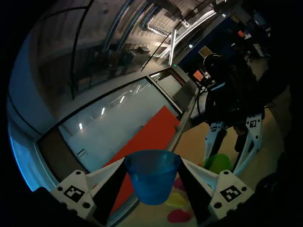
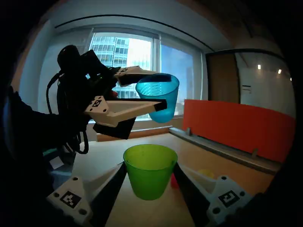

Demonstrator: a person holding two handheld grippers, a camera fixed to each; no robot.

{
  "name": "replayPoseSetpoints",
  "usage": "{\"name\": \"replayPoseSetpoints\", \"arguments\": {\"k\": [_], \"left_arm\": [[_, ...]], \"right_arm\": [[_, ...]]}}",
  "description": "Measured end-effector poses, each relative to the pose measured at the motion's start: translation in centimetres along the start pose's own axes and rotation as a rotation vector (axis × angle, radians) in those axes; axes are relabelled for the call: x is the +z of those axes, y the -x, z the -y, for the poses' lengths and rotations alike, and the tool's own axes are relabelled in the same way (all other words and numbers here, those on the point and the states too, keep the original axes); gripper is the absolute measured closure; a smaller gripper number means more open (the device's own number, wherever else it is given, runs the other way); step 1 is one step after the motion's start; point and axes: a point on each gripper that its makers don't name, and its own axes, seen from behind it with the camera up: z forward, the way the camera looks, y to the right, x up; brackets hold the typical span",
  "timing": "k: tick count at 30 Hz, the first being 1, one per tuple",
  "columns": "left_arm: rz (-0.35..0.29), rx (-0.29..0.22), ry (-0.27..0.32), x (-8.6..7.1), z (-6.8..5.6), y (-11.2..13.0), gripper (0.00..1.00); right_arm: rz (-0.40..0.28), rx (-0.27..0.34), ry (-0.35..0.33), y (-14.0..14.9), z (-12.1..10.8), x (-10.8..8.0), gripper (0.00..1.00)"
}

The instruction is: Pour water

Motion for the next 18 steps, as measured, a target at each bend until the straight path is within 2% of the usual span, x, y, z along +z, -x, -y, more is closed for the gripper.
{"name": "replayPoseSetpoints", "arguments": {"k": [8,18], "left_arm": [[-0.001,0.062,0.001,0.13,-0.41,-0.24,0.12],[0.003,0.127,-0.009,0.43,-0.2,-0.31,0.12]], "right_arm": [[-0.003,-0.002,0.0,-0.02,-0.1,0.02,0.1],[-0.002,-0.009,0.005,0.09,-0.37,-0.04,0.11]]}}
